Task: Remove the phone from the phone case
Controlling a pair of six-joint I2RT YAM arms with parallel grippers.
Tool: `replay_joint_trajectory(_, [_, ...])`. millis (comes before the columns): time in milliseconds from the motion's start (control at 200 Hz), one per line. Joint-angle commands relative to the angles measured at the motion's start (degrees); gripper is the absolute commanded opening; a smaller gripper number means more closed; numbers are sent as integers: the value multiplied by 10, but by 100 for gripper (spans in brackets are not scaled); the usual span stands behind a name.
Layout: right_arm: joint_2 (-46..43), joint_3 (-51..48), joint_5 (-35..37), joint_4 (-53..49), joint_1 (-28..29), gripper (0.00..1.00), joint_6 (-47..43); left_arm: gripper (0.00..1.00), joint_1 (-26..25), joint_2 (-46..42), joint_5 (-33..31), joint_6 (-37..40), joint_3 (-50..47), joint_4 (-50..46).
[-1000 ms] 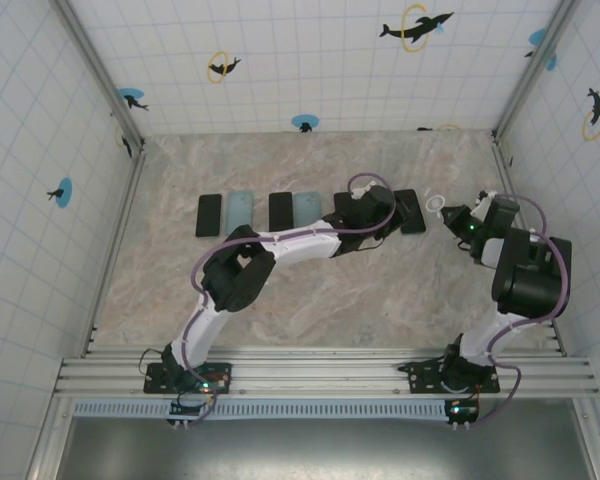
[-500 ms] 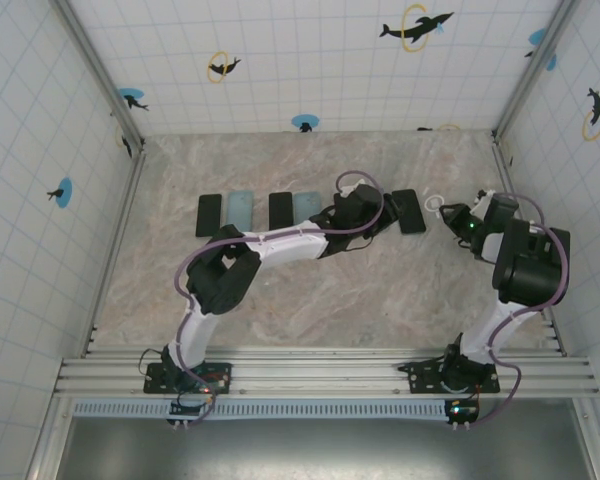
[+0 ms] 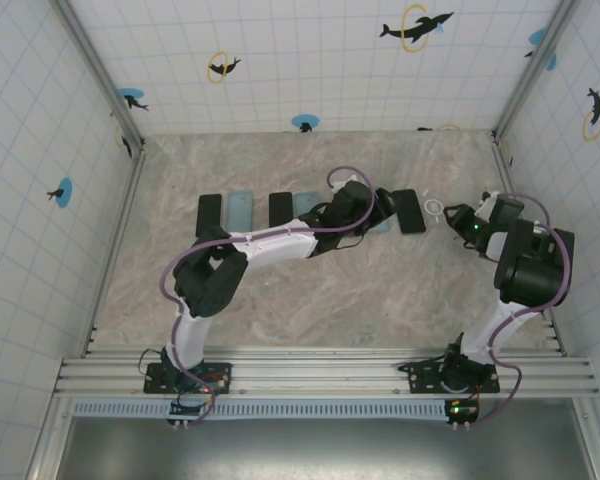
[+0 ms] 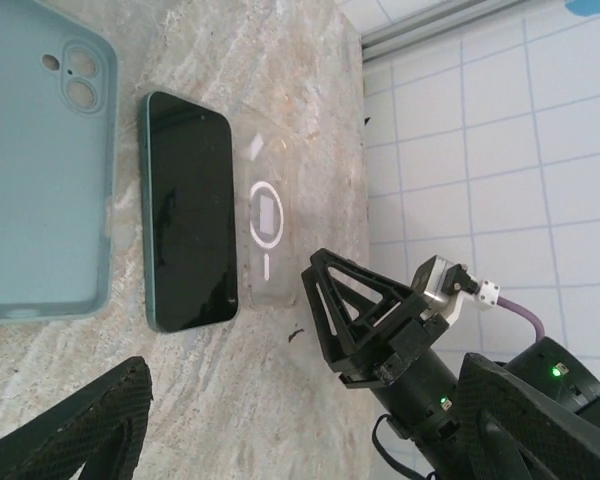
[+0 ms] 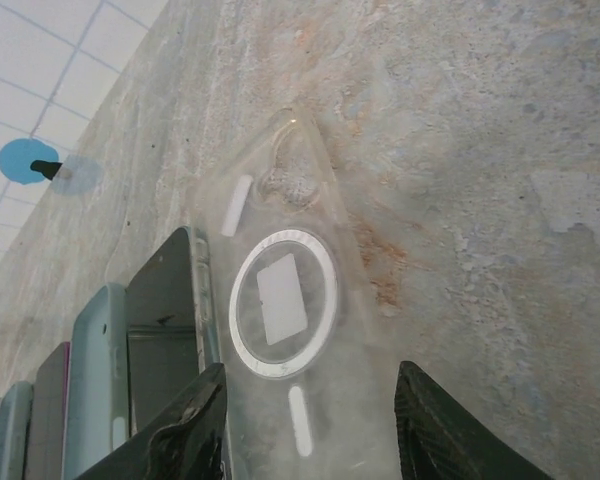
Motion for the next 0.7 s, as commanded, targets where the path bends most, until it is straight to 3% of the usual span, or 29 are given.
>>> replay_joint_trajectory(0, [-16,16,13,-22,-5,49,-25,85,7,-35,5,26,-24,10])
replay_joint_trajectory(255, [-64,29,19,-87,-5,53,-75,98,26,-83,4,124,-69,-21])
replay_joint_trajectory(460, [-138,11,21,-142,23,58,-117,98,60,-134,16,199,-119,-42])
replay_joint_trajectory(696, [-240,-21,8,-194,96,71,-160,98,106,-194,50,364,-159,-80])
